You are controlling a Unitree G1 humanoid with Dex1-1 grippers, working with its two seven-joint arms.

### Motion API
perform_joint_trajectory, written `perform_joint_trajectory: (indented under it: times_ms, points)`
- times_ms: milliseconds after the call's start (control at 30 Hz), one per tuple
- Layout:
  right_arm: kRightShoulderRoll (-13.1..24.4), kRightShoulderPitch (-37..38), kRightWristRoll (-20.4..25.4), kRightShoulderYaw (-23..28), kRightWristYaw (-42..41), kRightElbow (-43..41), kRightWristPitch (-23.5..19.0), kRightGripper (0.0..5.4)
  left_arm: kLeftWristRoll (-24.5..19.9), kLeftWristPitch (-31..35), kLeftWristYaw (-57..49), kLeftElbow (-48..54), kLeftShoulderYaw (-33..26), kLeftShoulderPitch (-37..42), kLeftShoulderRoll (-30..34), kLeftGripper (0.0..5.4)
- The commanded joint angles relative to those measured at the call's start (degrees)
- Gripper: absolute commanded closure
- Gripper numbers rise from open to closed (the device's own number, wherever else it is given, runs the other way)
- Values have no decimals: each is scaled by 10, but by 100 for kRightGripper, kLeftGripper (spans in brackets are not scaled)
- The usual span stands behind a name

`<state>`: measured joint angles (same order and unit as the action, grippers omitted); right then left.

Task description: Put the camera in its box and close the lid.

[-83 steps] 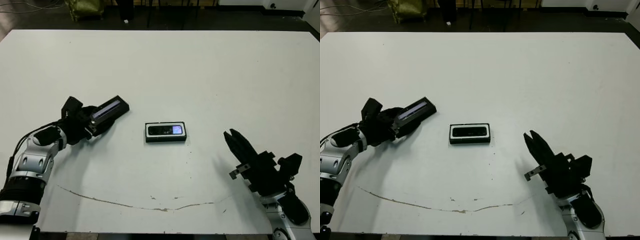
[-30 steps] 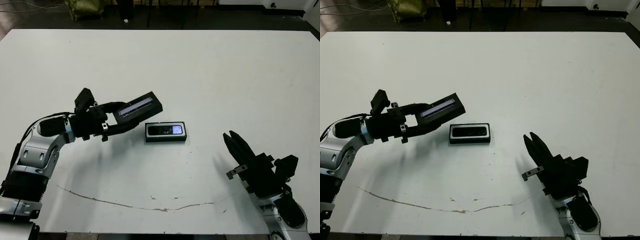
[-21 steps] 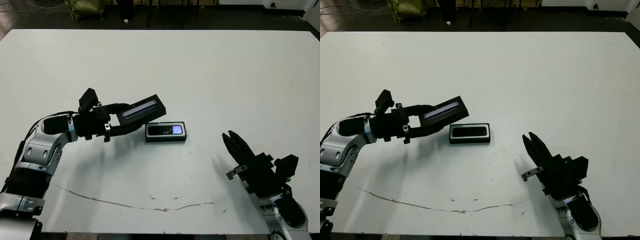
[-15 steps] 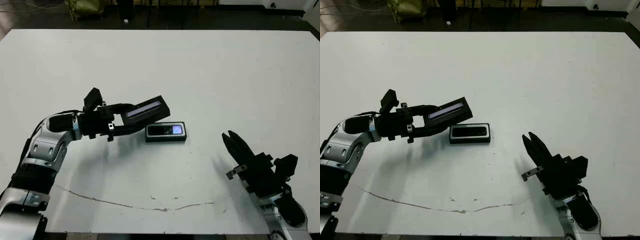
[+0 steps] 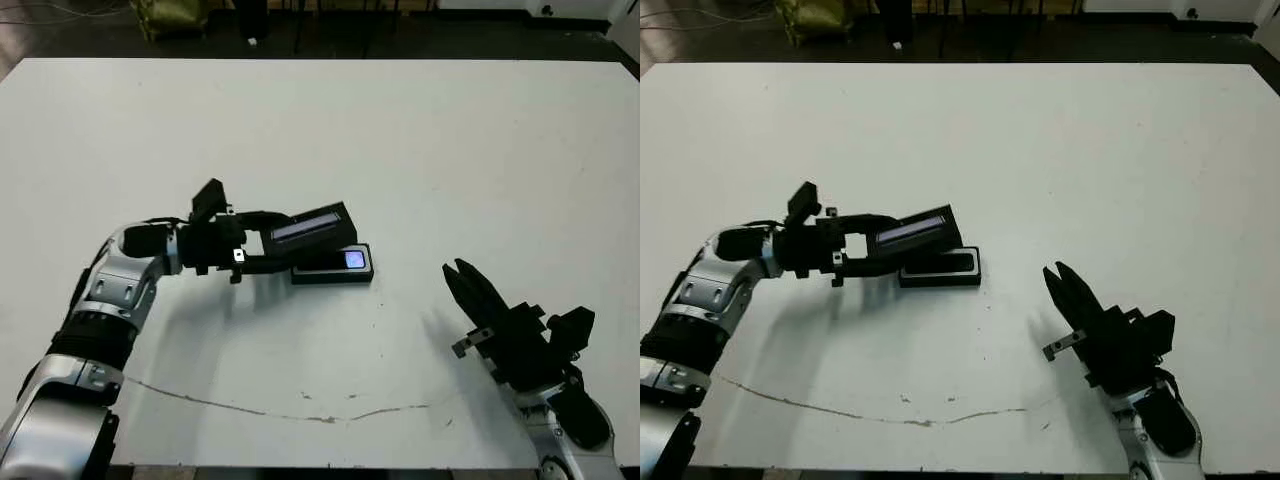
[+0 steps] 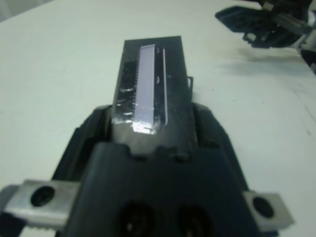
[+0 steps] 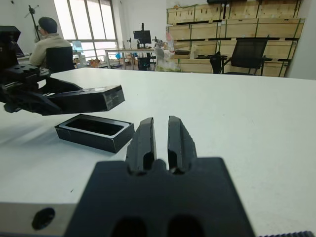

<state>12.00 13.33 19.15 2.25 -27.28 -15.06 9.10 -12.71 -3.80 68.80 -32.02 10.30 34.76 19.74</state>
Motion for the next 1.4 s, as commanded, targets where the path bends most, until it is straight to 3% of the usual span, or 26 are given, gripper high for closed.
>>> perform_joint_trajectory:
  times_ms: [33, 200, 400, 867, 1100, 1233, 1400]
  points:
    - [7, -1, 2, 5, -8, 14, -2, 540, 19, -7, 6, -32, 8, 14, -3, 289]
    - [6, 3, 5, 7, -15, 18, 2, 540, 26, -8, 8, -40, 9, 15, -6, 289]
    - [6, 19, 6, 6, 5, -11, -33, 540, 32, -13, 12, -48, 10, 13, -10, 289]
    - [-1, 27, -11, 1, 15, -11, -13, 540, 31, -11, 47, -54, 9, 8, -10, 289]
    - [12, 25, -1, 4, 10, -23, -40, 540, 45, -17, 45, -37, 24, -1, -13, 289]
    - [17, 16, 5, 8, -1, -13, -32, 540, 52, 0, 41, -44, 35, 7, -21, 289]
    - [19, 16, 0, 17, 3, -15, -37, 540, 66, -27, 21, -70, 42, 14, -40, 289]
